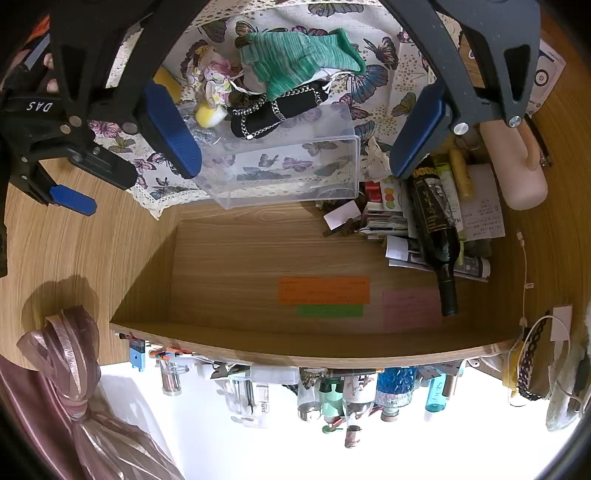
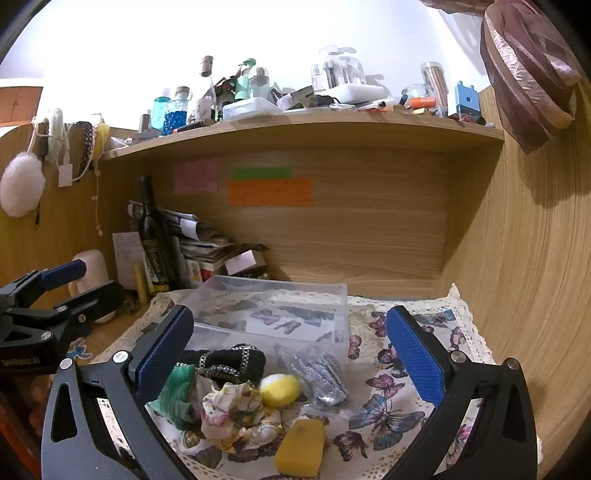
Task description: Organize soft objects
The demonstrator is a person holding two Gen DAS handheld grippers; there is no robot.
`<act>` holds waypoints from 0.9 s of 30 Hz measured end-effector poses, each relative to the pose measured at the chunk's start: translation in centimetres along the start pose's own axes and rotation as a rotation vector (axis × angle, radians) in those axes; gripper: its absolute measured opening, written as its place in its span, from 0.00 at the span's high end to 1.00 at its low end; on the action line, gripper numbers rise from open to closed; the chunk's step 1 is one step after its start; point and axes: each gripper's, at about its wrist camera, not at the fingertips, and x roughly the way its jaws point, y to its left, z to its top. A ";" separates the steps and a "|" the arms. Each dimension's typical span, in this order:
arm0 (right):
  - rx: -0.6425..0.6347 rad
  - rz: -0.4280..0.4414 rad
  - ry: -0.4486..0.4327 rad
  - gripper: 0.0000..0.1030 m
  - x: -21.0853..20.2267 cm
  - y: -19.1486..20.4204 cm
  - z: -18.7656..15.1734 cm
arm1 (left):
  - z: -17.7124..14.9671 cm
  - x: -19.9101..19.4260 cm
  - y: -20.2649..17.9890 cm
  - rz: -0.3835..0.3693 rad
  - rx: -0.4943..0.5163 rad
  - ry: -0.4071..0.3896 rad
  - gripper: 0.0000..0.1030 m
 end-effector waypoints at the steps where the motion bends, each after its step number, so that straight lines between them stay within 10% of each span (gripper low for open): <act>1: 0.000 -0.001 -0.002 0.00 -0.1 0.1 0.0 | 0.0 0.0 0.0 0.000 0.000 -0.001 0.00; 27: 0.011 0.011 -0.007 0.00 -0.3 -0.2 0.2 | 0.2 -0.3 -0.3 0.001 0.000 -0.007 0.00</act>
